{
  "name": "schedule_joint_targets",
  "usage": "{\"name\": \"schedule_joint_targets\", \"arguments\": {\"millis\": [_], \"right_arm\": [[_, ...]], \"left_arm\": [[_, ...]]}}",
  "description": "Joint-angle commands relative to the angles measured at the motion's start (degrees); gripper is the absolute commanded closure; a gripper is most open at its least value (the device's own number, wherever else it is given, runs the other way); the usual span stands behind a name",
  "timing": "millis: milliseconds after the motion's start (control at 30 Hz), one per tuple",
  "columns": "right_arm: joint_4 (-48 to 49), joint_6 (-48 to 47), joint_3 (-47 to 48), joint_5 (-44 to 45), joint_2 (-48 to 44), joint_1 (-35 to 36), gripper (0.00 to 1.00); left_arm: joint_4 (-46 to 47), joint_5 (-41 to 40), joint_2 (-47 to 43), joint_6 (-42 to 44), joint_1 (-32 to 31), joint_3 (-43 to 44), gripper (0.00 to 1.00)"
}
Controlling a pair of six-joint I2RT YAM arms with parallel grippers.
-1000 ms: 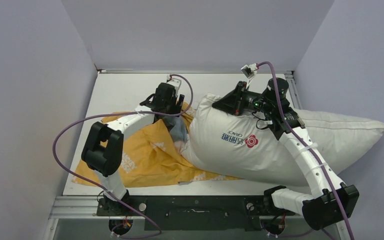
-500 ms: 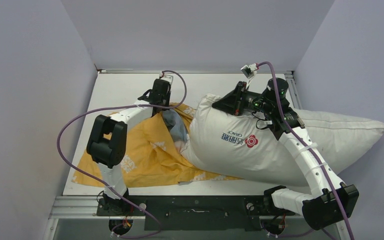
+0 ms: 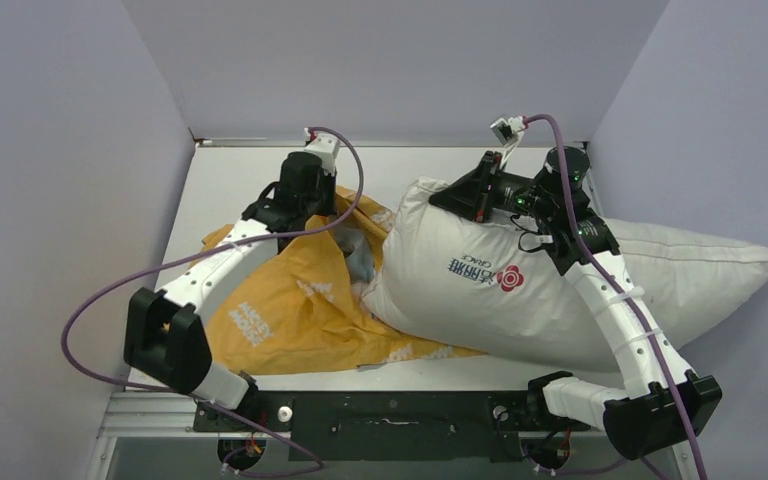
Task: Put the pillow into the pillowcase
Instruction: Stuff the pillow into the pillowcase.
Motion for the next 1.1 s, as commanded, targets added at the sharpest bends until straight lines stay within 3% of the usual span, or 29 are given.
{"name": "schedule_joint_targets", "arguments": {"millis": [0, 233, 533, 867, 1067], "right_arm": [[13.6, 3.4, 5.5, 0.5, -2.2, -0.8, 0.95], [26.2, 11.1, 7.3, 0.8, -0.4, -0.9, 0.95], [34.6, 16.5, 12.9, 1.7, 3.2, -0.8, 0.95], [62.7, 40.0, 5.9, -3.9, 5.0, 0.0, 0.95], [60.9, 38.6, 3.6, -6.6, 4.5, 5.6, 0.95]], "left_arm": [[-0.1, 4.5, -10.9, -3.6, -3.2, -1.5, 1.0], [-1.4, 7.4, -22.1, -8.1, -5.4, -4.8, 1.0], [-0.5, 10.5, -28.7, -11.7, -7.9, -7.6, 1.0], [3.4, 10.4, -30.5, -13.2, -9.0, -10.8, 1.0], [5.5, 8.7, -29.8, -13.1, -9.1, -11.6, 1.0]]}}
